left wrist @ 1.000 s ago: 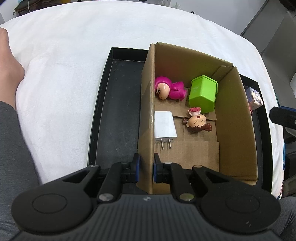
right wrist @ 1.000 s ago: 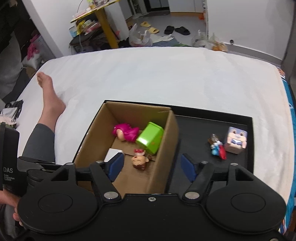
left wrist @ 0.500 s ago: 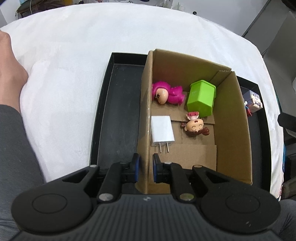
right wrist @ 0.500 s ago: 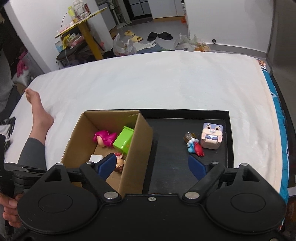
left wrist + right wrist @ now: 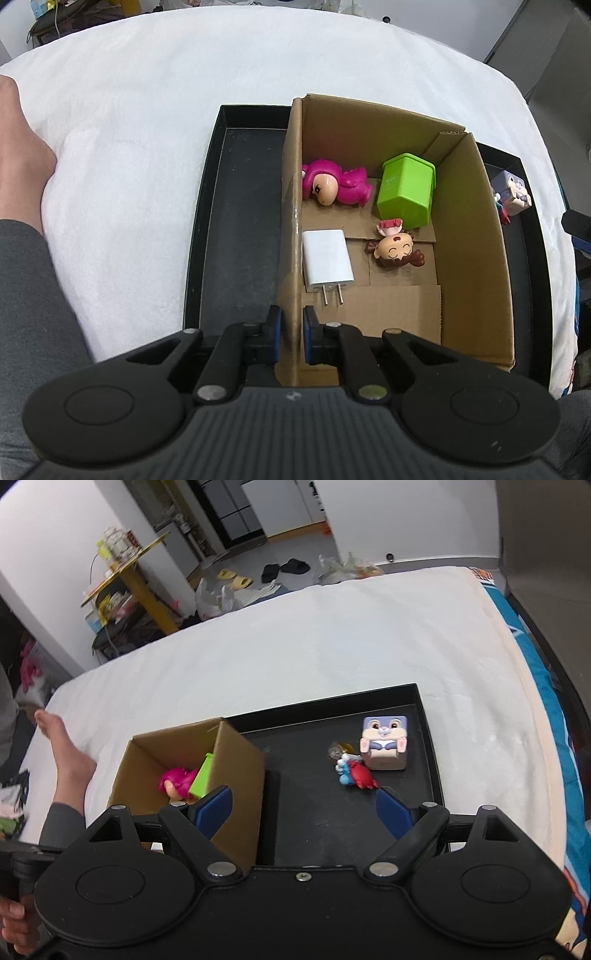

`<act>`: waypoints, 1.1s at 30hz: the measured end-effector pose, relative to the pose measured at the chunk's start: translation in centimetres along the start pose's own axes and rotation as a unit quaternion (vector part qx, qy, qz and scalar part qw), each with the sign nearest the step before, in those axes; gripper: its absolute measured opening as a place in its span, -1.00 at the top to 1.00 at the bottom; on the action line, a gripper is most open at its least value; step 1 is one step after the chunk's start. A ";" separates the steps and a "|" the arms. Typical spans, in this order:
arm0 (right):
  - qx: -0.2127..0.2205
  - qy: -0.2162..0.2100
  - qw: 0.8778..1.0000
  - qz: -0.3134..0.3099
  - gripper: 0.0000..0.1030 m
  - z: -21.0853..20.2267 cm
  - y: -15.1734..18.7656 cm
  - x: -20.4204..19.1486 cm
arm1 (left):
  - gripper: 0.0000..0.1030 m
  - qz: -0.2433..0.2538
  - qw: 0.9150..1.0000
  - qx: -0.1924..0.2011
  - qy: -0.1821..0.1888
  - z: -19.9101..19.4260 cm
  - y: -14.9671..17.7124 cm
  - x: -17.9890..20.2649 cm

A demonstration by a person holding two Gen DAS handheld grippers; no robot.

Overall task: Organize rigid objects
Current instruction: 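Move the right gripper to the red-blue figure and close on it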

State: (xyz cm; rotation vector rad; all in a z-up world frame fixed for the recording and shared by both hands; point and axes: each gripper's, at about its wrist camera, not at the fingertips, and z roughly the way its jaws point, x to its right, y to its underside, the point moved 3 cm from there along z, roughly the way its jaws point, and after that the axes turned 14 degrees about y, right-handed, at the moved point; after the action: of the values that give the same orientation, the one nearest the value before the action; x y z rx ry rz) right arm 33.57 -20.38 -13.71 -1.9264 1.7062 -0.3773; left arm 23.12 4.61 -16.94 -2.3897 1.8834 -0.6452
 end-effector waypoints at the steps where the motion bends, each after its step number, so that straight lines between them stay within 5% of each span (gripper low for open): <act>1: 0.002 -0.001 1.000 0.006 -0.65 0.1 0.1 0.3 | 0.81 0.001 1.000 0.000 0.000 0.0 0.0 0.0; 17: 0.012 -0.033 0.997 0.074 -0.64 3.7 2.9 2.4 | 0.81 0.010 1.000 -0.006 -0.013 0.3 -0.1 0.2; 33: 0.036 -0.013 0.999 -0.021 -0.55 6.8 1.7 -0.5 | 0.81 0.017 1.000 -0.006 -0.016 0.0 -0.4 0.4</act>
State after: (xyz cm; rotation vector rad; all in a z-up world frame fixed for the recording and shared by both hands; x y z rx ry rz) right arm 35.72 -18.57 -20.13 -1.9098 1.6157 -0.4204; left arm 23.52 4.36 -16.78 -2.3552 1.9149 -0.5907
